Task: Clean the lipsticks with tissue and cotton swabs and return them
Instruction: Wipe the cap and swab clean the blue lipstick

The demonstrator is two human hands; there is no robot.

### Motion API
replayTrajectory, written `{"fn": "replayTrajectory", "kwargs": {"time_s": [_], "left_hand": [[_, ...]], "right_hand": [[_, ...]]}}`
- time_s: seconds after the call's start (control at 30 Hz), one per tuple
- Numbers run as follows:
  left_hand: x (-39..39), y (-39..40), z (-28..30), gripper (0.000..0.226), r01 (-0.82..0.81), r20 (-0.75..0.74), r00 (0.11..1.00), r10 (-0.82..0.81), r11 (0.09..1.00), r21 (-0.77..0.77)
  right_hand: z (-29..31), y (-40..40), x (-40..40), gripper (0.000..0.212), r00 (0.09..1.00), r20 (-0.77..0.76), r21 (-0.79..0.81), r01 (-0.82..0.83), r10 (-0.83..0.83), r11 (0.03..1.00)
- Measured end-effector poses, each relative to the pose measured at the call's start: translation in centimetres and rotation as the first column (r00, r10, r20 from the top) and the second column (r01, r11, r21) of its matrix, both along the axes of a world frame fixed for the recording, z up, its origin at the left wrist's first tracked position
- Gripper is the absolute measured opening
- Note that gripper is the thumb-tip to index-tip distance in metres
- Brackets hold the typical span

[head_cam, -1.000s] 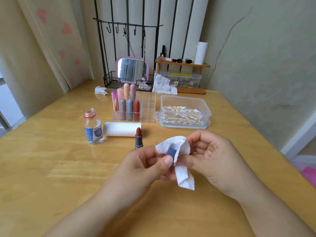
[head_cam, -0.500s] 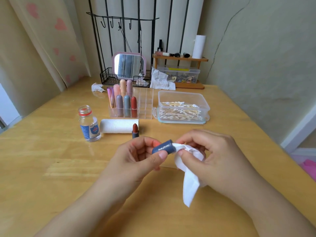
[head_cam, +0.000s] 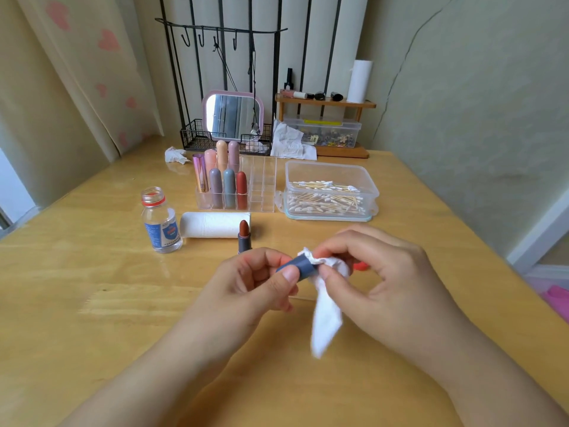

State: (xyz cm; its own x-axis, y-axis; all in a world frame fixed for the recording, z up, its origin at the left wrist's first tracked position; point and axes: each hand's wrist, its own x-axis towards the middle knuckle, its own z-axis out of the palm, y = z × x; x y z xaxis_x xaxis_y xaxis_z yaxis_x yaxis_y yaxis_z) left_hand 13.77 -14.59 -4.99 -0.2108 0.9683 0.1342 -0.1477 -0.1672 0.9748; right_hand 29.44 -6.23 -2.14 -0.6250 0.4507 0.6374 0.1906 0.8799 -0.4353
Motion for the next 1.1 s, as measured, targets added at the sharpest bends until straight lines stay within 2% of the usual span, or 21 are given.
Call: {"fn": "replayTrajectory", "kwargs": {"time_s": [0.1, 0.2, 0.37, 0.43, 0.5, 0.6, 0.67, 0.8, 0.87, 0.93, 1.03, 1.1], "left_hand": [[-0.1, 0.0, 0.1, 0.031, 0.01, 0.055, 0.998, -0.011, 1.0, 0.003], [-0.2, 0.0, 0.1, 0.023, 0.0, 0.041, 0.999, -0.001, 1.0, 0.03], [-0.2, 0.1, -0.1, 0.02, 0.012, -0.006, 1.0, -0.011, 0.996, 0.089], [-0.2, 0.1, -0.1, 0.022, 0.023, -0.012, 1.0, -0.022, 0.994, 0.107], [-0.3, 0.1, -0.1, 0.022, 0.026, -0.035, 0.999, -0.023, 0.994, 0.109], [-0.3, 0.0, -0.2, 0.02, 0.045, -0.081, 0.996, -0.039, 0.996, 0.074], [-0.2, 0.0, -0.1, 0.017, 0.058, -0.081, 0.995, -0.053, 0.997, 0.057], [0.0, 0.1, 0.0, 0.03, 0.024, -0.055, 0.998, -0.024, 1.0, 0.006], [-0.1, 0.2, 0.0, 0.025, 0.006, -0.072, 0.997, -0.004, 1.0, 0.029], [-0.4, 0.1, 0.0, 0.019, -0.01, -0.055, 0.998, 0.015, 0.996, 0.086], [-0.5, -0.1, 0.0, 0.026, 0.032, -0.066, 0.998, -0.02, 0.981, 0.191], [-0.4, -0.2, 0.0, 0.021, 0.011, -0.05, 0.999, -0.002, 0.983, 0.184]], "right_hand": [[0.0, 0.2, 0.4, 0.024, 0.991, 0.031, -0.194, -0.122, 0.131, 0.973], [0.1, 0.2, 0.3, 0.017, 0.984, 0.043, -0.392, -0.144, 0.175, 0.908], [0.3, -0.2, -0.2, 0.013, 0.979, -0.178, -0.738, -0.199, 0.098, 0.644], [0.4, -0.1, -0.2, 0.02, 0.983, -0.174, -0.81, -0.175, 0.055, 0.56], [0.5, -0.1, -0.1, 0.014, 0.99, -0.123, -0.846, -0.143, 0.073, 0.514], [0.6, -0.2, -0.1, 0.012, 0.995, -0.022, -0.81, -0.076, 0.098, 0.582], [0.7, -0.3, -0.1, 0.014, 0.997, -0.003, -0.778, -0.049, 0.075, 0.626], [0.8, -0.9, -0.1, 0.016, 0.999, 0.035, -0.683, 0.02, 0.005, 0.73], [0.8, -1.2, -0.3, 0.016, 0.999, 0.046, -0.657, 0.041, -0.014, 0.753], [0.9, -1.2, -0.5, 0.018, 0.999, 0.038, -0.685, 0.045, -0.026, 0.727], [1.0, -0.9, -0.6, 0.022, 1.0, -0.02, -0.816, -0.008, -0.015, 0.578], [1.0, -0.8, -0.6, 0.024, 0.997, -0.069, -0.855, -0.049, -0.019, 0.517]]}}
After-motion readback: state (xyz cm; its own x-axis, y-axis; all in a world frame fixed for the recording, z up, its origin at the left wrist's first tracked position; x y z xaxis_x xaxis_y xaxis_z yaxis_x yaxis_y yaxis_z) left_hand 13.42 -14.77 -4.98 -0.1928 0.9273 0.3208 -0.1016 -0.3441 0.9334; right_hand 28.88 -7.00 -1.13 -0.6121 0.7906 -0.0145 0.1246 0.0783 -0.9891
